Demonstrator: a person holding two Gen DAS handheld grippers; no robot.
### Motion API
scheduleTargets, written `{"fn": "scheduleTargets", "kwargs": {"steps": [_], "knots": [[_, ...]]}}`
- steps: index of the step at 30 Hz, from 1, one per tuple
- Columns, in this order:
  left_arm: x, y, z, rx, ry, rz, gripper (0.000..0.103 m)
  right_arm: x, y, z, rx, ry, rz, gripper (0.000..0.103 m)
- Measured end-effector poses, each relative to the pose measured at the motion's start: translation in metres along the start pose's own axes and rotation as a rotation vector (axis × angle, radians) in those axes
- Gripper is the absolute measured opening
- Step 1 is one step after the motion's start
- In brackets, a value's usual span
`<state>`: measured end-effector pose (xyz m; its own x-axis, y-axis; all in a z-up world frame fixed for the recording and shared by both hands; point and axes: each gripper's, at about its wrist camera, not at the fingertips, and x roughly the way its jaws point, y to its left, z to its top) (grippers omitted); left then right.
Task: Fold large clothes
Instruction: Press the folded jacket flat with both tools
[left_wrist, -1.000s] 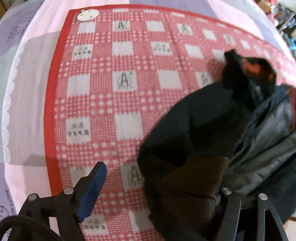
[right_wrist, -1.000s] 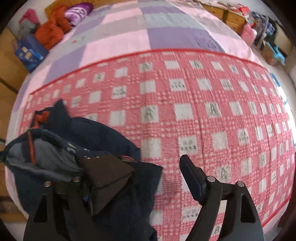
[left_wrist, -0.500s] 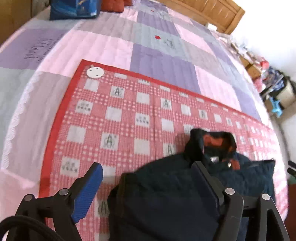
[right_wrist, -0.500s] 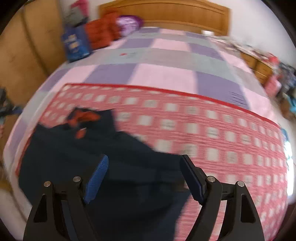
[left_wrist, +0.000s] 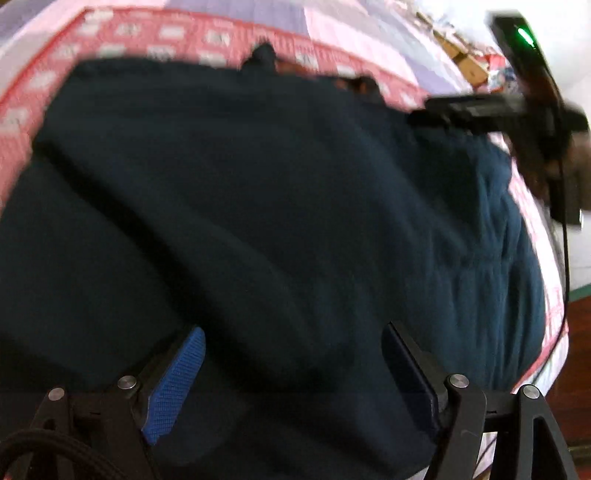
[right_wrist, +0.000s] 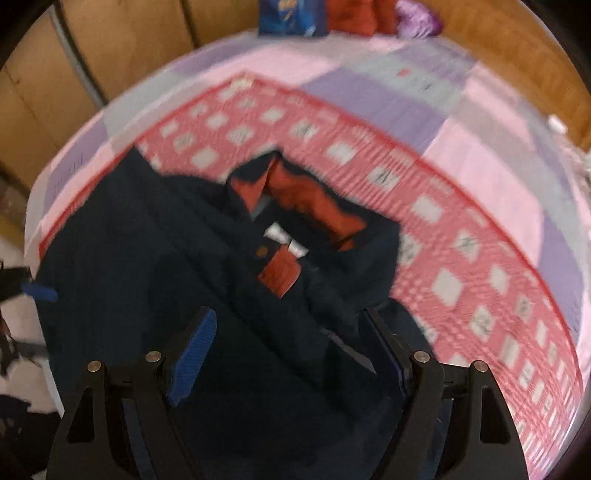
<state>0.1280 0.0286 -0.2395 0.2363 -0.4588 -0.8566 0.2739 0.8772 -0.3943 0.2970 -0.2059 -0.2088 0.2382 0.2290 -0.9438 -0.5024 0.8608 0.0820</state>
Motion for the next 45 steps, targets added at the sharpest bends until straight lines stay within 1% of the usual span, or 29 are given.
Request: {"fn": "scheduleTargets", "kwargs": {"steps": [2,3,5,6,7,8,9,10,13,14,15,16,17,18,19,20,22,24,26,27,29,30,32,34,38,41,42,44,45], "knots": [[0.008,-0.009,-0.011,0.012,0.012,-0.008,0.082,0.021,0.001,-0.002,-0.023,0.108,0.075,0.082],[0.009,-0.012,-0.014,0.031,0.015,-0.002,0.082,0.023,0.001,-0.004,-0.031,0.118,0.103,0.081],[0.009,-0.017,-0.018,0.064,0.012,0.011,0.082,0.018,0.006,-0.010,-0.078,0.098,0.145,0.068],[0.008,-0.016,-0.019,0.071,0.014,0.008,0.082,0.015,0.008,-0.013,-0.110,0.101,0.144,0.055],[0.008,-0.015,-0.019,0.071,0.013,0.005,0.083,0.014,0.009,-0.014,-0.128,0.107,0.142,0.040],[0.008,-0.014,-0.018,0.067,0.011,0.000,0.083,0.011,0.009,-0.015,-0.141,0.106,0.153,0.032],[0.009,-0.012,-0.019,0.057,0.007,-0.007,0.083,0.006,0.009,-0.017,-0.158,0.100,0.159,0.021],[0.008,-0.010,-0.018,0.044,0.004,-0.013,0.083,0.005,0.009,-0.018,-0.173,0.102,0.155,0.018],[0.012,-0.005,-0.016,0.009,-0.010,-0.019,0.083,0.003,0.019,-0.020,-0.226,0.113,0.109,0.018],[0.012,-0.005,-0.017,0.003,-0.014,-0.019,0.083,0.007,0.023,-0.021,-0.237,0.119,0.097,0.019],[0.013,-0.005,-0.017,-0.002,-0.017,-0.016,0.083,0.011,0.024,-0.020,-0.241,0.127,0.088,0.026],[0.013,-0.006,-0.017,-0.003,-0.018,-0.014,0.083,0.017,0.024,-0.019,-0.235,0.138,0.075,0.030],[0.013,-0.006,-0.018,-0.002,-0.019,-0.011,0.083,0.022,0.022,-0.018,-0.217,0.142,0.065,0.030],[0.013,-0.007,-0.018,0.002,-0.019,-0.005,0.083,0.025,0.019,-0.018,-0.183,0.133,0.053,0.028],[0.014,-0.008,-0.017,0.005,-0.018,-0.002,0.083,0.023,0.018,-0.018,-0.164,0.115,0.036,0.015],[0.013,-0.009,-0.017,0.007,-0.017,0.001,0.083,0.017,0.020,-0.018,-0.154,0.069,0.025,0.007],[0.009,-0.007,-0.018,0.005,-0.019,-0.003,0.083,-0.008,0.028,-0.018,-0.164,-0.030,-0.043,0.006],[0.003,-0.009,-0.015,0.008,-0.036,-0.005,0.083,-0.038,0.029,-0.015,-0.163,-0.119,-0.112,0.005],[-0.003,-0.018,-0.005,0.028,-0.073,-0.004,0.083,-0.056,0.021,-0.010,-0.135,-0.157,-0.154,0.005],[-0.006,-0.021,0.000,0.036,-0.087,-0.007,0.083,-0.061,0.019,-0.007,-0.138,-0.166,-0.197,0.005],[-0.008,-0.030,0.015,0.057,-0.118,-0.017,0.083,-0.061,0.019,-0.001,-0.144,-0.184,-0.254,0.005],[-0.008,-0.033,0.021,0.068,-0.127,-0.018,0.084,-0.058,0.015,0.002,-0.128,-0.180,-0.279,0.005],[-0.004,-0.040,0.036,0.097,-0.148,-0.004,0.084,-0.042,0.001,0.008,-0.069,-0.154,-0.295,0.005],[0.005,-0.042,0.051,0.116,-0.162,0.012,0.084,-0.021,-0.009,0.011,-0.020,-0.116,-0.293,0.005],[0.029,-0.042,0.077,0.127,-0.167,0.062,0.084,0.024,-0.015,0.005,0.084,-0.042,-0.275,0.006],[0.049,-0.045,0.091,0.131,-0.175,0.105,0.084,0.038,-0.019,0.000,0.128,-0.045,-0.299,0.006],[0.055,-0.046,0.094,0.138,-0.178,0.125,0.084,0.041,-0.025,0.001,0.160,-0.046,-0.303,0.006],[0.064,-0.050,0.097,0.163,-0.191,0.157,0.088,0.043,-0.033,0.003,0.214,-0.058,-0.332,0.006],[0.068,-0.050,0.098,0.169,-0.200,0.170,0.090,0.045,-0.036,0.004,0.242,-0.060,-0.321,0.006]]}}
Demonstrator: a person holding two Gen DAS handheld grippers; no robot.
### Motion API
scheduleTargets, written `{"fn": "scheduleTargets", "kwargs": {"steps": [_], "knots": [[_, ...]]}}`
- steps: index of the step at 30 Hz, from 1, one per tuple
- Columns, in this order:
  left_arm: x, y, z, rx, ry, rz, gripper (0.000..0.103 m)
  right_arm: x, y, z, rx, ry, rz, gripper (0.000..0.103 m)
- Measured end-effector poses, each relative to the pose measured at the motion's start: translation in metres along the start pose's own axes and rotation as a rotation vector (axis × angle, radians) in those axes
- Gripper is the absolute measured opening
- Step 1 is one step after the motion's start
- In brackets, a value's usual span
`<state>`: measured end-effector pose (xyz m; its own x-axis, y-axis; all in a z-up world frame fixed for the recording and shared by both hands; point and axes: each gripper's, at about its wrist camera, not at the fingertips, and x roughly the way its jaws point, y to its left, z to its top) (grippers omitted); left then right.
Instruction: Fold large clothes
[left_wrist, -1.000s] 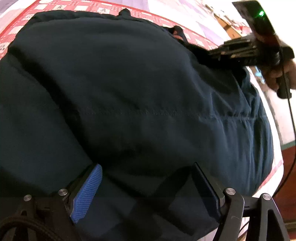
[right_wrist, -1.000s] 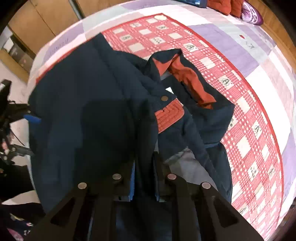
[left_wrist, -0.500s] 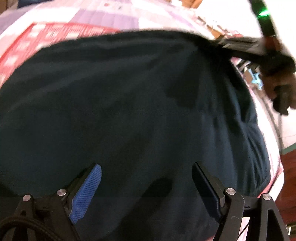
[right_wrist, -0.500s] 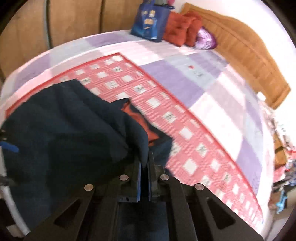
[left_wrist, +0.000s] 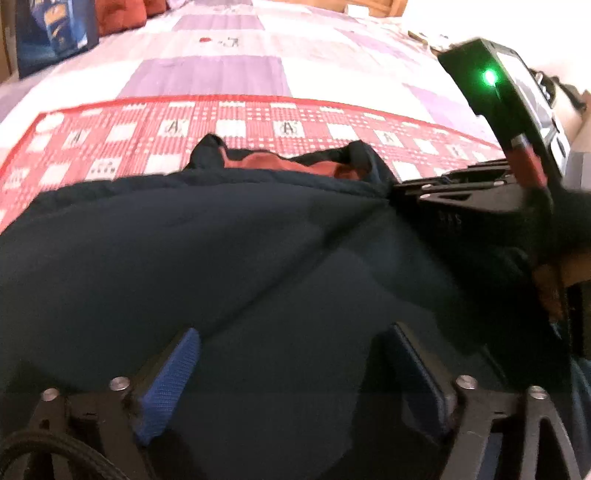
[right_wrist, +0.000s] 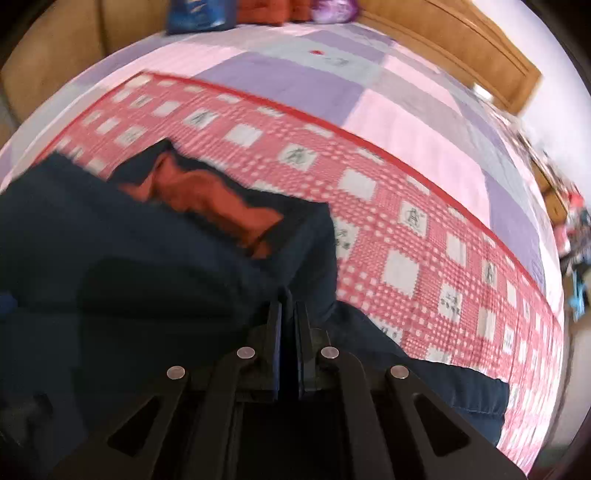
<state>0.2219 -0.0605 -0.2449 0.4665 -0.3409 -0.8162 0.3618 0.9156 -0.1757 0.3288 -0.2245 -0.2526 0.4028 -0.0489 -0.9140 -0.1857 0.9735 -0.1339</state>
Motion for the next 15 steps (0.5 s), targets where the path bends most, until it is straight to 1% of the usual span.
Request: {"fn": "scheduleTargets", "kwargs": {"steps": [1,3,5,6,7,8,9,10,11,12,13,14,15], "knots": [[0.003,-0.001,0.000,-0.001,-0.004,0.008,0.092,0.003,-0.001,0.000,0.024,0.009,0.015,0.007],[0.009,0.000,0.000,-0.021,-0.001,0.019,0.097,0.005,0.000,-0.004,0.031,0.028,0.024,0.009],[0.016,0.002,0.003,-0.040,0.010,0.027,0.099,-0.008,-0.005,-0.008,0.051,-0.011,0.055,0.010],[0.019,0.002,0.004,-0.045,0.014,0.032,0.099,-0.024,-0.013,-0.012,0.094,-0.056,0.066,0.011],[0.021,0.002,0.005,-0.045,0.015,0.038,0.099,-0.038,-0.020,-0.016,0.128,-0.101,0.067,0.020],[0.023,0.001,0.007,-0.045,0.018,0.046,0.099,-0.059,-0.027,-0.024,0.173,-0.160,0.052,0.026],[0.026,0.001,0.008,-0.048,0.022,0.054,0.099,-0.080,-0.030,-0.034,0.201,-0.210,-0.003,0.032],[0.028,0.001,0.010,-0.051,0.026,0.056,0.099,-0.094,-0.030,-0.042,0.209,-0.239,-0.031,0.036],[0.030,0.001,0.012,-0.054,0.031,0.060,0.099,-0.110,-0.028,-0.055,0.216,-0.268,-0.044,0.037],[0.032,0.001,0.014,-0.054,0.037,0.065,0.099,-0.121,-0.022,-0.073,0.219,-0.275,-0.050,0.038],[0.034,0.000,0.016,-0.051,0.042,0.068,0.099,-0.123,-0.015,-0.085,0.208,-0.260,-0.053,0.038],[0.035,0.000,0.018,-0.048,0.047,0.072,0.099,-0.120,-0.006,-0.095,0.186,-0.231,-0.054,0.038],[0.038,-0.001,0.020,-0.045,0.051,0.076,0.099,-0.110,0.005,-0.105,0.139,-0.176,-0.058,0.038]]}}
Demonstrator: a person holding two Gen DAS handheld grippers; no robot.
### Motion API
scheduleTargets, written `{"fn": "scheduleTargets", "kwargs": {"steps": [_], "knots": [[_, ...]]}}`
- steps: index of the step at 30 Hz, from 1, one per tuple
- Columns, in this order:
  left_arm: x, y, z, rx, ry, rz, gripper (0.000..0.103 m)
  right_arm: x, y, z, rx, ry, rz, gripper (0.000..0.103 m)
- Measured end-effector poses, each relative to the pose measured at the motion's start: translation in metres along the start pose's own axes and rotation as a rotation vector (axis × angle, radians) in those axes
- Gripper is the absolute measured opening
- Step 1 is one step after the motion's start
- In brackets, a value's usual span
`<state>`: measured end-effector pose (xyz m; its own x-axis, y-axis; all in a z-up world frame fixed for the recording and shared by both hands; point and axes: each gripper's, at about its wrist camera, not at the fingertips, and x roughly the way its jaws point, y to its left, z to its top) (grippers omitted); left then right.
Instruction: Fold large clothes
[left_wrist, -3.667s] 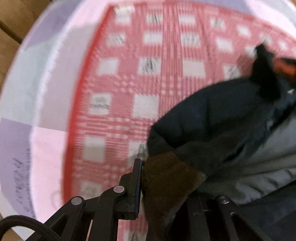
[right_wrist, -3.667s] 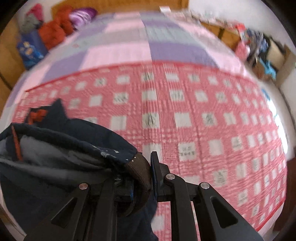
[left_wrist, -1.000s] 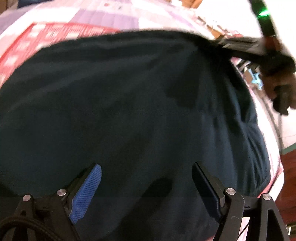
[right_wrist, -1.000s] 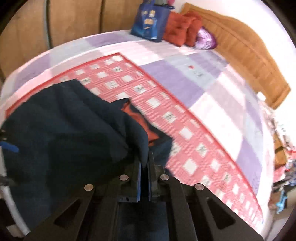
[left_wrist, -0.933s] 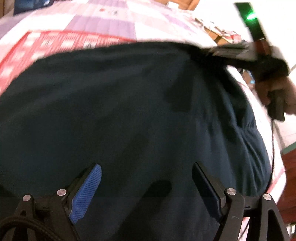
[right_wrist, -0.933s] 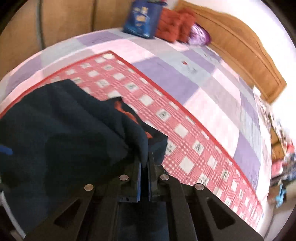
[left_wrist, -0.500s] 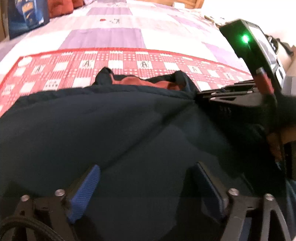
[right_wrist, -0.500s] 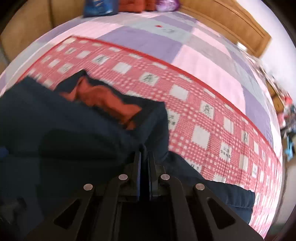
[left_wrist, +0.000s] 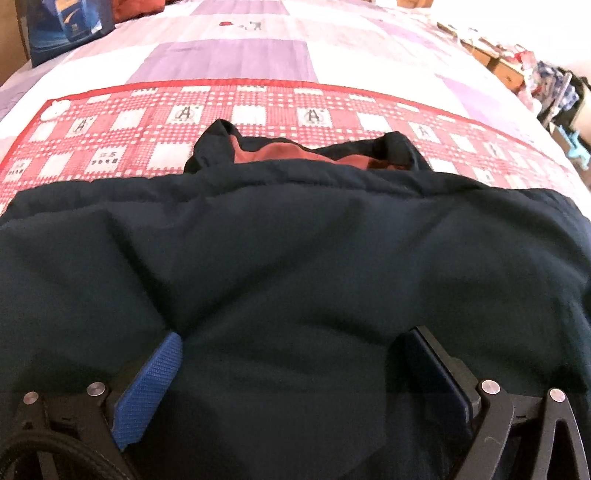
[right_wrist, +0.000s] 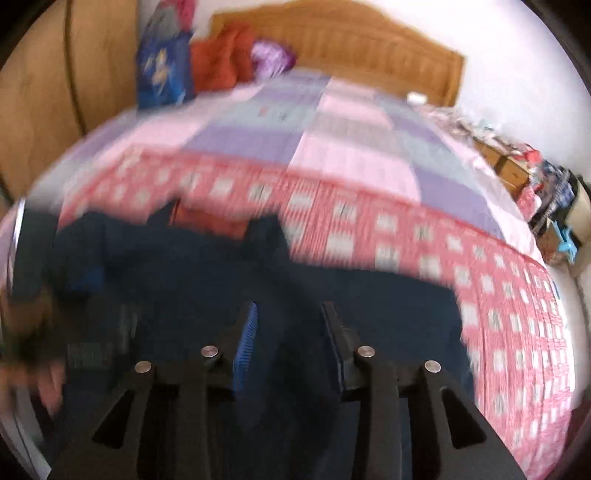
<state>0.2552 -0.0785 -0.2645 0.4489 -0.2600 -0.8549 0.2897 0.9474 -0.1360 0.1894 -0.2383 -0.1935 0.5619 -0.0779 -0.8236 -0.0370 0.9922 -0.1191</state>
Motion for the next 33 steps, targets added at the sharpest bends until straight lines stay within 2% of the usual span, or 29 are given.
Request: {"fn": "scheduleTargets", "kwargs": {"steps": [2,4,8,10,13,15,16,17,18,19,21,22,24,26,28,31,32,33], "knots": [[0.003,0.000,0.003,0.006,0.007,0.002,0.099,0.020,0.002,-0.013,-0.019,0.043,-0.023,0.038],[0.007,0.001,0.006,0.012,0.016,0.001,0.099,0.040,-0.014,-0.015,0.056,0.052,-0.020,0.038],[0.015,0.000,0.012,0.020,0.029,0.018,0.100,0.071,-0.047,0.000,0.129,0.059,-0.102,0.038],[0.019,-0.002,0.015,0.025,0.030,0.034,0.101,0.089,-0.064,0.009,0.136,0.093,-0.160,0.038],[0.023,0.000,0.020,0.016,0.036,0.035,0.102,0.107,-0.096,0.013,0.188,0.141,-0.209,0.038],[0.025,0.000,0.022,0.021,0.038,0.043,0.102,0.112,-0.119,0.011,0.245,0.167,-0.212,0.038],[0.026,-0.001,0.022,0.024,0.036,0.049,0.102,0.110,-0.130,0.010,0.276,0.170,-0.210,0.037],[0.027,-0.001,0.022,0.024,0.035,0.053,0.102,0.103,-0.134,0.011,0.281,0.164,-0.245,0.037],[0.028,0.000,0.021,0.021,0.031,0.054,0.102,0.089,-0.133,0.013,0.270,0.131,-0.289,0.037],[0.028,0.000,0.021,0.016,0.026,0.051,0.102,0.070,-0.128,0.013,0.254,0.071,-0.295,0.037],[0.028,0.001,0.019,0.007,0.014,0.044,0.102,0.033,-0.103,0.006,0.215,-0.034,-0.177,0.037],[0.028,0.001,0.019,0.004,0.009,0.040,0.102,0.016,-0.081,-0.003,0.165,-0.059,-0.125,0.037],[0.026,0.002,0.017,0.000,0.002,0.032,0.102,-0.004,-0.040,-0.022,0.043,-0.086,-0.041,0.037],[0.025,0.003,0.017,0.002,0.001,0.023,0.102,-0.006,-0.016,-0.043,-0.038,-0.061,-0.017,0.037],[0.022,0.004,0.016,0.008,0.000,0.011,0.102,0.007,-0.032,-0.067,0.001,-0.010,-0.075,0.037],[0.017,0.004,0.014,0.037,-0.013,0.015,0.102,0.016,-0.106,-0.090,0.249,0.031,-0.210,0.037],[0.015,0.005,0.013,0.041,-0.019,0.015,0.102,0.017,-0.123,-0.094,0.293,0.047,-0.254,0.036],[0.013,0.008,0.012,0.041,-0.024,0.019,0.102,0.020,-0.139,-0.099,0.326,0.068,-0.236,0.036]]}}
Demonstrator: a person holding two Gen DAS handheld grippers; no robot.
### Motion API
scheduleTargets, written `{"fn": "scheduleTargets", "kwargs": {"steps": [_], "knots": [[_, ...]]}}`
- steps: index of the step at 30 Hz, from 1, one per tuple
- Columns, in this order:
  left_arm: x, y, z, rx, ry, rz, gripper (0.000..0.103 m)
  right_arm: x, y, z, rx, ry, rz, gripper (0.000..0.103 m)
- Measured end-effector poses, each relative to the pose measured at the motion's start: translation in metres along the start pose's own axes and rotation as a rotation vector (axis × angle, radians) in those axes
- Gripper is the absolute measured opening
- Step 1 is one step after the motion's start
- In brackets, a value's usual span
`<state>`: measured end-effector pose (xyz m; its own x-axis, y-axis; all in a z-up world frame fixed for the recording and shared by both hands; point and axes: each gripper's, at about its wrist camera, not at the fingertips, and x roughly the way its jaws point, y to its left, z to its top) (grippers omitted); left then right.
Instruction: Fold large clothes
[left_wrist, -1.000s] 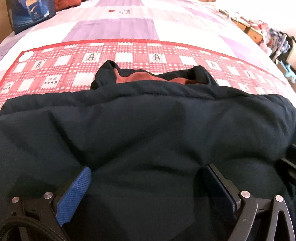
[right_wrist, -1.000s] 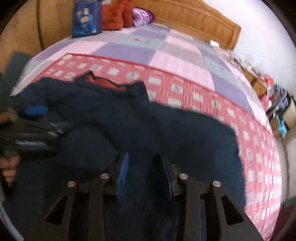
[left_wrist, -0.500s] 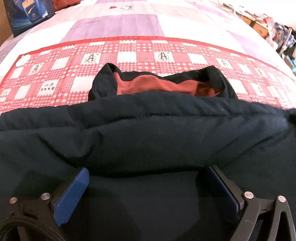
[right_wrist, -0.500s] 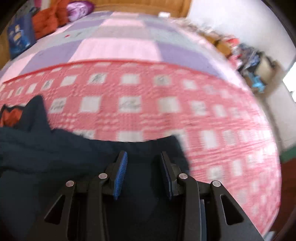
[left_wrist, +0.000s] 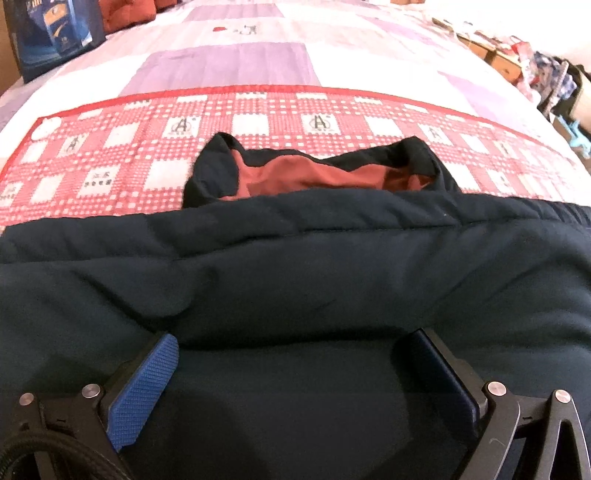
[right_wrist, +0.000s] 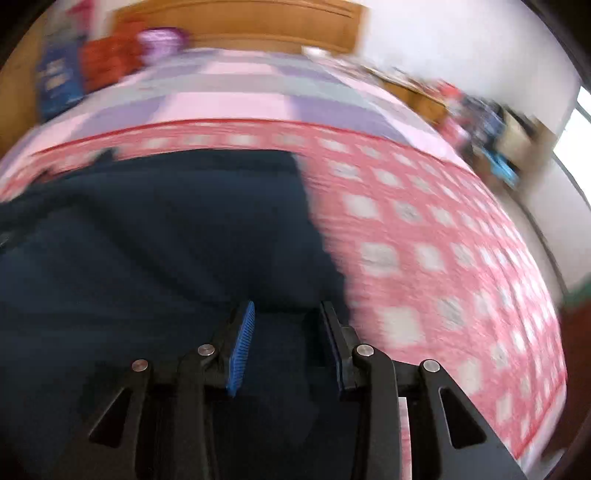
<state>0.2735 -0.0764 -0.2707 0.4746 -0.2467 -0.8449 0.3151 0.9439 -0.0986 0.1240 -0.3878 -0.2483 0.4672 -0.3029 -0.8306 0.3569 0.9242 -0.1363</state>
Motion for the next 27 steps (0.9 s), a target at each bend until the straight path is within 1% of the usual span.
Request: {"fn": "scheduleTargets", "kwargs": {"steps": [1,2,3,4,8,9,11,12,13,14,15,16,17,18,20,21,22,23,24,25,26,27], "knots": [[-0.002,0.004,-0.001,0.000,-0.004,0.008,0.102,0.003,-0.003,0.001,-0.003,0.016,0.016,0.036],[-0.005,0.008,-0.002,0.003,-0.008,0.017,0.102,0.003,0.000,0.000,-0.048,0.017,-0.005,0.036],[-0.010,0.016,-0.004,0.003,-0.020,0.040,0.102,0.003,0.008,0.000,-0.120,0.008,-0.059,0.037],[-0.014,0.024,-0.006,0.001,-0.028,0.058,0.102,0.005,0.009,-0.001,-0.140,0.009,-0.088,0.037],[-0.024,0.078,-0.014,-0.040,-0.031,0.162,0.102,0.014,-0.021,-0.004,0.014,0.054,-0.044,0.037],[-0.024,0.093,-0.015,-0.053,-0.020,0.183,0.102,0.015,-0.024,-0.005,0.025,0.064,-0.030,0.037],[-0.022,0.118,-0.013,-0.093,-0.002,0.216,0.102,0.019,-0.018,-0.002,-0.017,0.068,-0.046,0.037],[-0.020,0.133,-0.011,-0.129,0.012,0.214,0.102,0.016,-0.015,-0.003,-0.042,0.069,-0.056,0.037],[-0.015,0.141,-0.008,-0.155,0.032,0.174,0.102,0.016,-0.014,-0.002,-0.050,0.073,-0.055,0.037],[-0.009,0.144,-0.006,-0.158,0.061,0.158,0.102,0.018,-0.014,0.001,-0.048,0.077,-0.052,0.037],[-0.005,0.139,-0.003,-0.115,0.072,0.176,0.102,0.020,-0.015,0.002,-0.047,0.080,-0.050,0.037],[-0.004,0.132,0.000,-0.066,0.065,0.199,0.102,0.018,-0.013,0.000,-0.050,0.084,-0.052,0.037],[-0.005,0.128,0.003,-0.035,0.058,0.215,0.102,0.018,-0.012,0.000,-0.052,0.086,-0.053,0.037],[-0.006,0.128,0.006,-0.027,0.052,0.219,0.102,0.019,-0.012,0.001,-0.055,0.088,-0.054,0.037],[-0.015,0.135,0.007,-0.062,0.031,0.198,0.095,0.022,-0.011,0.005,-0.061,0.090,-0.054,0.039],[-0.021,0.141,0.004,-0.086,0.022,0.176,0.093,0.021,-0.011,0.005,-0.063,0.089,-0.054,0.041],[-0.026,0.147,-0.001,-0.098,0.019,0.155,0.088,0.022,-0.012,0.005,-0.063,0.088,-0.051,0.041],[-0.031,0.150,-0.007,-0.100,0.013,0.139,0.085,0.022,-0.012,0.005,-0.062,0.087,-0.047,0.041],[-0.037,0.154,-0.015,-0.092,0.009,0.156,0.086,0.022,-0.013,0.005,-0.059,0.088,-0.042,0.041],[-0.043,0.160,-0.024,-0.095,0.002,0.211,0.086,0.022,-0.013,0.005,-0.058,0.089,-0.040,0.041],[-0.051,0.169,-0.031,-0.131,-0.012,0.218,0.086,0.021,-0.014,0.005,-0.061,0.089,-0.038,0.041],[-0.061,0.184,-0.039,-0.216,-0.032,0.171,0.086,0.021,-0.014,0.005,-0.063,0.088,-0.035,0.040]]}}
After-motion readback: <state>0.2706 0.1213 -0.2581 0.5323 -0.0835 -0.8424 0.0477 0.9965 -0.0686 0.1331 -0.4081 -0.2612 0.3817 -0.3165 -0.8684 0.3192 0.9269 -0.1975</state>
